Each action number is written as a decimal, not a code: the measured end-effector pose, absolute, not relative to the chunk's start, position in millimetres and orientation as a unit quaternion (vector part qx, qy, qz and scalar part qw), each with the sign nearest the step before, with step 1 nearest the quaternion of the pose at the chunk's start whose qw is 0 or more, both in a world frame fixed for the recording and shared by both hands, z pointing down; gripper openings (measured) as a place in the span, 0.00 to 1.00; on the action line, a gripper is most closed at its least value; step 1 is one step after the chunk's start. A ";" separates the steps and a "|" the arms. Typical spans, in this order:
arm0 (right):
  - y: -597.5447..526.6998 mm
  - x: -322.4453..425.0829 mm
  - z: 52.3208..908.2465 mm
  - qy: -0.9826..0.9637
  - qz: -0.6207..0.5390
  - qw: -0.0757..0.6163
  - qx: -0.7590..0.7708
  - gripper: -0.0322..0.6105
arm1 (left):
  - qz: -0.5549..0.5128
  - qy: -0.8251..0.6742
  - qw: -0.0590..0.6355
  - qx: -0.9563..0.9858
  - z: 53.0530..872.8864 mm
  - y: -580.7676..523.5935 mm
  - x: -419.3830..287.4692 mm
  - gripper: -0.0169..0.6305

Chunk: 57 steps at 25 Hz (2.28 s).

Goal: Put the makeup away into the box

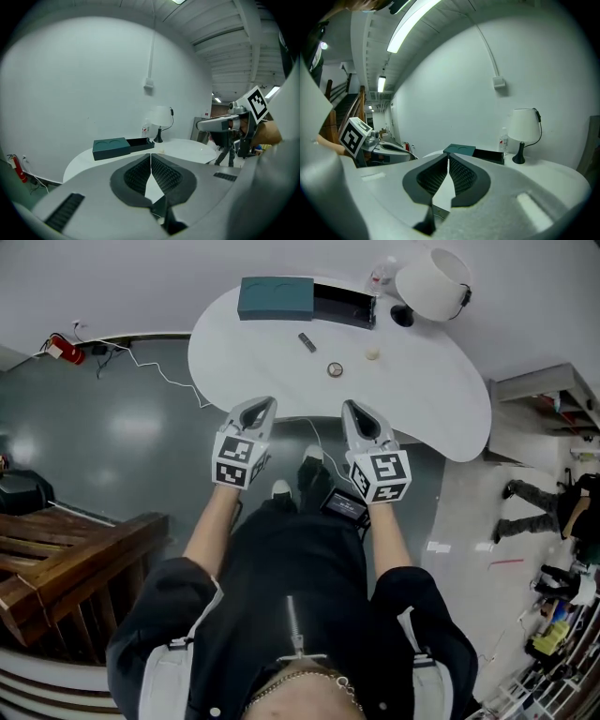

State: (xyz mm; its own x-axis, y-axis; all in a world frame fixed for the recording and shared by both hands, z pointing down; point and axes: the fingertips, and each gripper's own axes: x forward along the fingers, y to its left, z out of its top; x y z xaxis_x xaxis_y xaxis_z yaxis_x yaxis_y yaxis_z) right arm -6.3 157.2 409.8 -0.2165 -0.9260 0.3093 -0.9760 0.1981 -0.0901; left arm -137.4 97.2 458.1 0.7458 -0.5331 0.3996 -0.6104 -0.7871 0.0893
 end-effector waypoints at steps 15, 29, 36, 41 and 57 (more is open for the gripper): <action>34.6 73.5 440.4 -0.790 0.136 0.131 0.583 0.06 | 0.202 -0.317 0.111 0.920 478.0 -9.1 -49.0 0.05; -18.5 101.5 473.0 -0.790 0.156 0.169 0.568 0.09 | 0.222 -0.289 0.113 0.925 486.9 -63.7 -7.5 0.05; -23.9 101.4 493.8 -0.788 0.173 0.203 0.555 0.16 | 0.231 -0.262 0.114 0.930 495.2 -78.5 4.6 0.05; -22.2 91.8 523.6 -0.795 0.181 0.253 0.521 0.22 | 0.241 -0.246 0.122 0.931 504.8 -79.0 7.2 0.05; 0.6 64.4 642.5 -0.810 0.200 0.443 0.328 0.36 | 0.256 -0.252 0.148 0.921 524.4 -83.1 -3.9 0.05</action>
